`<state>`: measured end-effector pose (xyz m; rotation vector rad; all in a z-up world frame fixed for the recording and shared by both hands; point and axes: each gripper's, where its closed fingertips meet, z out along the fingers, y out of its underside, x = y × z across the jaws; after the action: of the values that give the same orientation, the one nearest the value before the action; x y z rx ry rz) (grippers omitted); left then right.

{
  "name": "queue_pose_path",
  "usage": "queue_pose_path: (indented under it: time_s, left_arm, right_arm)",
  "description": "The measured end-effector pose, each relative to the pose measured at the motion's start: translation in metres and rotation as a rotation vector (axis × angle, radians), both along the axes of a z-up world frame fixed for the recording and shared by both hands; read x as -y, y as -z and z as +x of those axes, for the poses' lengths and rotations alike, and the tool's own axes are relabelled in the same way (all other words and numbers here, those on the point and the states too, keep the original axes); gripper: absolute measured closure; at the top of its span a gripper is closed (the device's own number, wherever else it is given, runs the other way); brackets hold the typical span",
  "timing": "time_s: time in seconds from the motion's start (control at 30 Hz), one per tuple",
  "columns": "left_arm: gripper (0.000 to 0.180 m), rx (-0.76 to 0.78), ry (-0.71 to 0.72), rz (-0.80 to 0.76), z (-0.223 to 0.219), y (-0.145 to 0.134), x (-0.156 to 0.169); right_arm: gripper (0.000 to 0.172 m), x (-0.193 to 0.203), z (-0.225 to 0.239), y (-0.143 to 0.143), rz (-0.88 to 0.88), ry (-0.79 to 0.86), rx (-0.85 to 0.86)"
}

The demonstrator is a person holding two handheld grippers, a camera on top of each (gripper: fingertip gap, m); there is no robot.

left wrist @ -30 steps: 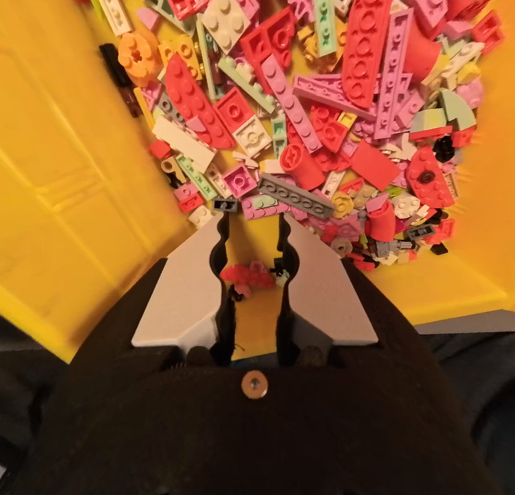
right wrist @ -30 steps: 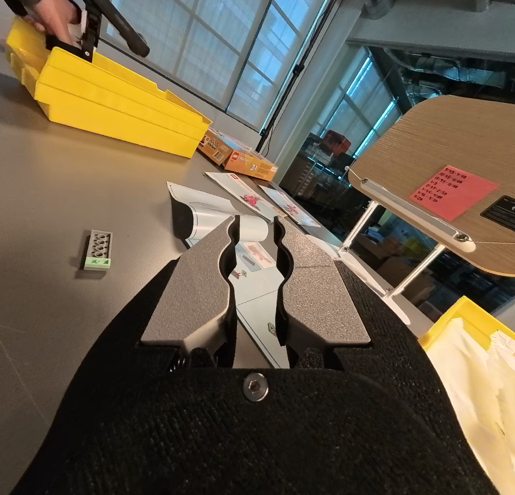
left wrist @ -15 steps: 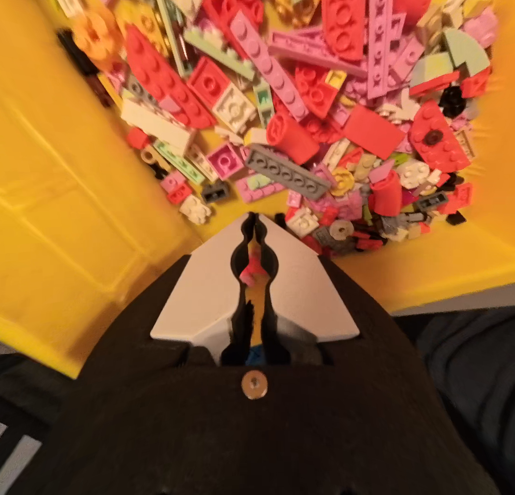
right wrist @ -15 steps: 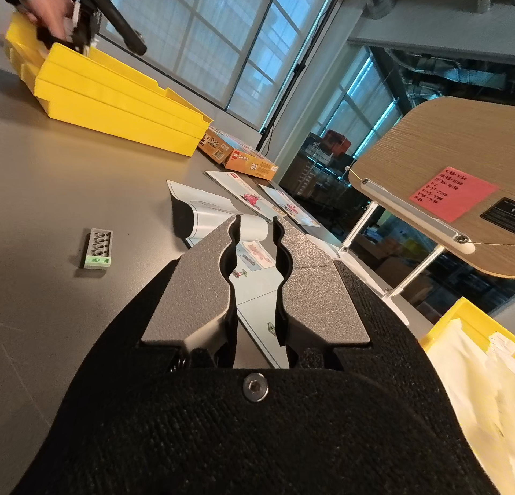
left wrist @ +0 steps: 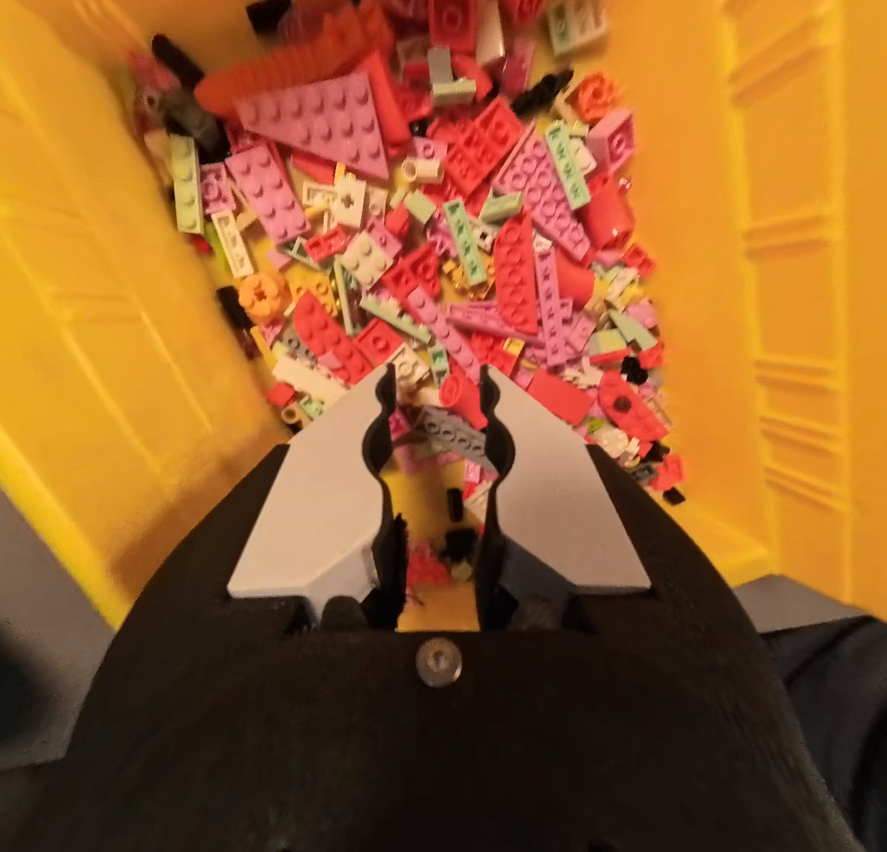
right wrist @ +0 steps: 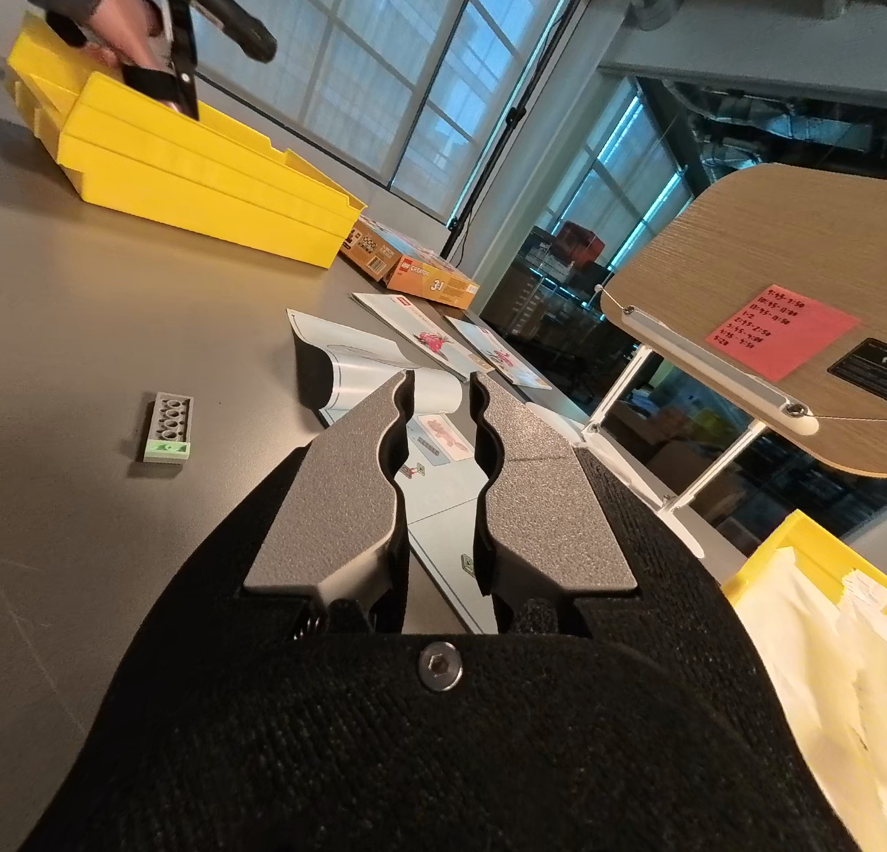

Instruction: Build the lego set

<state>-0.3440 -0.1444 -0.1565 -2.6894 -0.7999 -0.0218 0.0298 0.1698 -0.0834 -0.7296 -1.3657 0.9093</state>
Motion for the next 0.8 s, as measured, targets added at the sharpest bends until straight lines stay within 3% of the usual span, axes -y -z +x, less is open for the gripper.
queue_pose_path:
  time_s: [0.2,0.37,0.57,0.67,0.8]
  left_arm:
    - [0.153,0.044,-0.027,-0.058,-0.002,0.012,-0.001]
    - [0.158,0.031,-0.048,-0.221,-0.001,0.010,0.025]
    - [0.158,0.086,-0.066,-0.146,0.006,0.002,0.022]
    - [0.148,0.132,0.002,-0.078,0.020,0.003,0.008]
    - [0.119,0.100,0.046,0.009,0.026,0.004,-0.016]
  right_arm:
    - [0.151,0.000,0.000,0.000,0.004,0.003,0.001]
    - [0.151,0.000,0.000,0.001,0.006,0.003,0.003]
    - [0.151,0.000,0.000,0.001,0.005,0.001,0.003]
    - [0.151,0.000,0.000,0.000,0.001,0.000,0.001]
    - [0.151,-0.003,0.001,0.000,0.007,0.017,-0.005]
